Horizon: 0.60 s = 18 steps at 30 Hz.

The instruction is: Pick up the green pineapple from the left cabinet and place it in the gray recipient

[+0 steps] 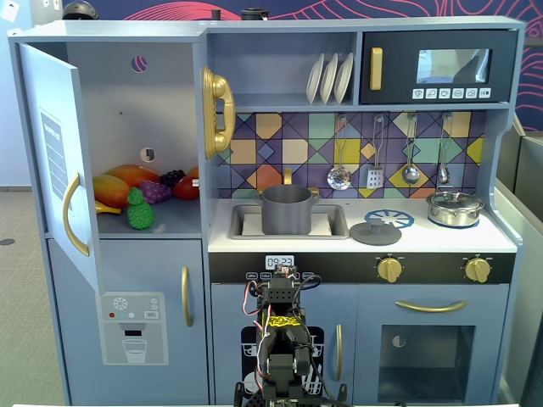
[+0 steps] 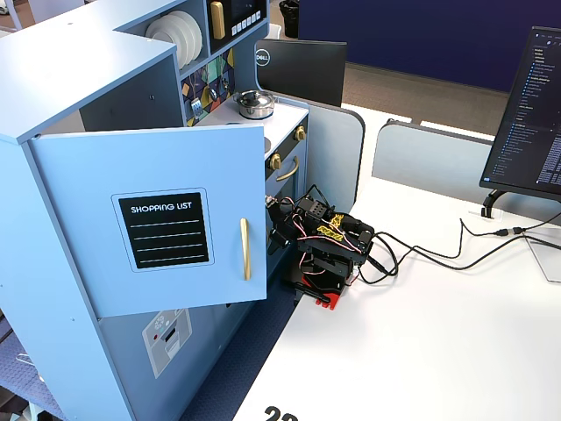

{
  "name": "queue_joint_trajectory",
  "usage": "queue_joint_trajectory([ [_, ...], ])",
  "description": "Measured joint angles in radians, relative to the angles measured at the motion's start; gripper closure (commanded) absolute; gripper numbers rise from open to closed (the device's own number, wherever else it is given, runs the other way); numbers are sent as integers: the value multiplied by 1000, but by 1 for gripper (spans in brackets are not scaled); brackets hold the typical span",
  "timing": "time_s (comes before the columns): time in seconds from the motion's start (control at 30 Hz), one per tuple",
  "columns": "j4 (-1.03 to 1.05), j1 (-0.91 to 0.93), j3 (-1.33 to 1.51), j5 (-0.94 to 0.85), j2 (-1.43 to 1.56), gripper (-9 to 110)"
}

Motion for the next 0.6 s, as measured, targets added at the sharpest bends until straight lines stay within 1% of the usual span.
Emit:
queue_joint_trajectory([
  [0.13,0,0,0,0,0,101],
  [0.2,0,0,0,0,0,101],
  [0.27,0,0,0,0,0,98],
  [0.33,0,0,0,0,0,96],
  [0.43,0,8,0,0,0,97],
  [0.5,0,18,0,0,0,101],
  [0.6,0,20,0,-21,0,102],
])
